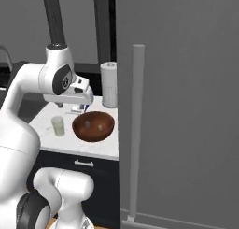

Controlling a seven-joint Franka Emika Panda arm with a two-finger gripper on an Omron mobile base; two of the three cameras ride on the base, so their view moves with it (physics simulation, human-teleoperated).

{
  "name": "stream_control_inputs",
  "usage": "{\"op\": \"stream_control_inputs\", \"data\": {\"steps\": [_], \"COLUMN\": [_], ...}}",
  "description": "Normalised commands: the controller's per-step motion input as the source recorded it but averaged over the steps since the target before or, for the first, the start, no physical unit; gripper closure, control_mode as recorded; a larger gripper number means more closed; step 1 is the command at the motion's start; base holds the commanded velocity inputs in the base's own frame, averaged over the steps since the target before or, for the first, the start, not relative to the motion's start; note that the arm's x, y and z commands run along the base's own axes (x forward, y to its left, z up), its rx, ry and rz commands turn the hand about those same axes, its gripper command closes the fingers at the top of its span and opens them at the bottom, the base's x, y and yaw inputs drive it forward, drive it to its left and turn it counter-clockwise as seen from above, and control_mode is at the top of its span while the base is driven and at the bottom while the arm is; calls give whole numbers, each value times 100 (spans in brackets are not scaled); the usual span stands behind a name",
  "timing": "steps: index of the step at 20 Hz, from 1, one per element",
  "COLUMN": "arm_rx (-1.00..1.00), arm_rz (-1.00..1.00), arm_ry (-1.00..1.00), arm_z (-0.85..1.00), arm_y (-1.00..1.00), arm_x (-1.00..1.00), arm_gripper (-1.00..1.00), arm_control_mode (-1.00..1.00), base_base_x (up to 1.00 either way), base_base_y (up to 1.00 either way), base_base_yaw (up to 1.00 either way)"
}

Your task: Grab a lemon wedge from the fridge and one ice cube from the ice bowl, and put them in the glass of lemonade.

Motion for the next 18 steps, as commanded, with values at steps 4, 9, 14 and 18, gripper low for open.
{"op": "stream_control_inputs", "data": {"steps": [4,9,14,18], "arm_rx": [0,0,0,0], "arm_rz": [0,0,0,0], "arm_ry": [0,0,0,0], "arm_z": [0,0,0,0], "arm_y": [0,0,0,0], "arm_x": [0,0,0,0], "arm_gripper": [-100,-100,-100,-100], "arm_control_mode": [100,100,100,100], "base_base_x": [62,56,37,54], "base_base_y": [26,44,80,27], "base_base_yaw": [-10,-10,-2,-3]}}
